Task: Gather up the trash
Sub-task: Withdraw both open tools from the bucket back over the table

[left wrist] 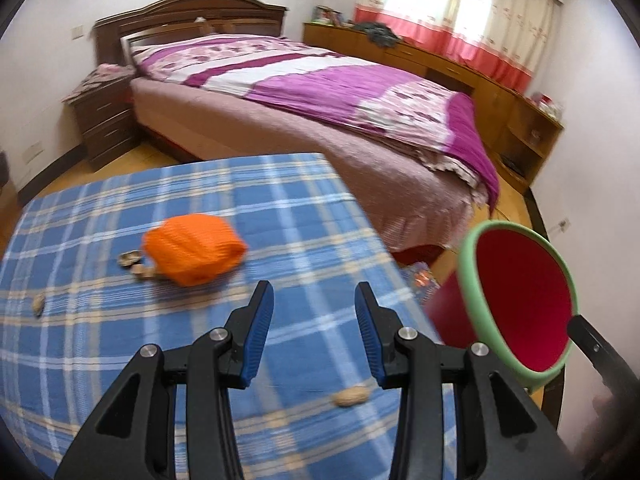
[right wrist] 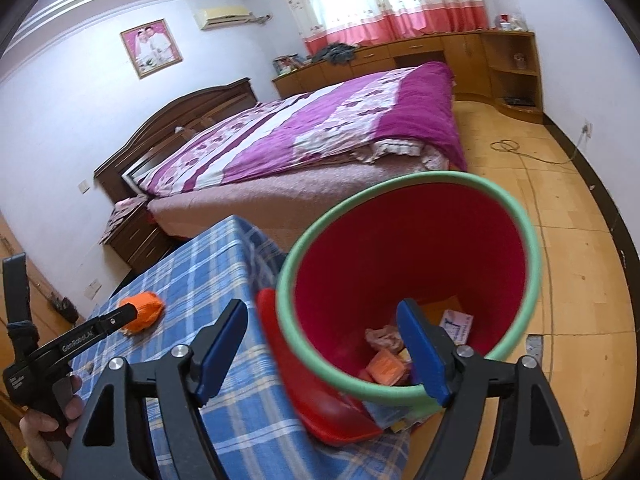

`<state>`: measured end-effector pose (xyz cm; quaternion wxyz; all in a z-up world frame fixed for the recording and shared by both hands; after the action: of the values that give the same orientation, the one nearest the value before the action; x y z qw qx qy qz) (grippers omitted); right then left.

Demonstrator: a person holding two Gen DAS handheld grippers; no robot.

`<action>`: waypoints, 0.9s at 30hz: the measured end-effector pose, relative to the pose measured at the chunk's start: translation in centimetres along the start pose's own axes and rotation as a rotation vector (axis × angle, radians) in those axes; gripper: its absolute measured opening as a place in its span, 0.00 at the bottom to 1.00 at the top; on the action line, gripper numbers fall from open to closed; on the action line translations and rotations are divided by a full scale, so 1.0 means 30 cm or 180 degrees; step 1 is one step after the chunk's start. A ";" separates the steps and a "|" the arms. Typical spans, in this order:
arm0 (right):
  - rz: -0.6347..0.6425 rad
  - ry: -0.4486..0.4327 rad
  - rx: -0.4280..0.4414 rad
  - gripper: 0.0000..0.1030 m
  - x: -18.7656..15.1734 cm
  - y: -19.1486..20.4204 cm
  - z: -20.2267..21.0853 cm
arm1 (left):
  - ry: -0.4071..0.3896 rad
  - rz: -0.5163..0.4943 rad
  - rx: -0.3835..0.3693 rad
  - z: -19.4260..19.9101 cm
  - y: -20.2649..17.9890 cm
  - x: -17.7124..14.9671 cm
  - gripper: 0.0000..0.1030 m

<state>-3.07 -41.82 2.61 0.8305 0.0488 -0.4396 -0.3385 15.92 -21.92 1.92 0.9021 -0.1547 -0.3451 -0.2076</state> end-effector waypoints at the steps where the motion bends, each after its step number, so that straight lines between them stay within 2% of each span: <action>1: 0.0019 0.0012 0.0016 0.77 -0.002 0.014 -0.003 | -0.0003 0.0030 0.0029 0.002 0.019 0.001 0.41; 20: 0.0491 0.0226 0.0300 0.79 -0.010 0.401 -0.136 | -0.0082 0.0534 0.0688 0.011 0.486 -0.002 0.41; 27: 0.0687 0.0365 0.0376 0.79 -0.046 0.541 -0.215 | -0.0086 0.0772 0.0744 -0.022 0.605 -0.018 0.41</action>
<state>9.75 -29.93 3.87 0.8816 0.0693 -0.4132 -0.2174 24.67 -6.34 -1.40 0.9277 -0.0920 -0.3577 -0.0535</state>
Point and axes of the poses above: each gripper's, at about its wrist camera, not at the fingertips, and z roughly against the way its jaws point, y to its left, x to its top, the point moved 5 cm from there along -z, roughly the way its jaws point, and after that the axes turned 2 degrees about -z, right-handed, at the moved point
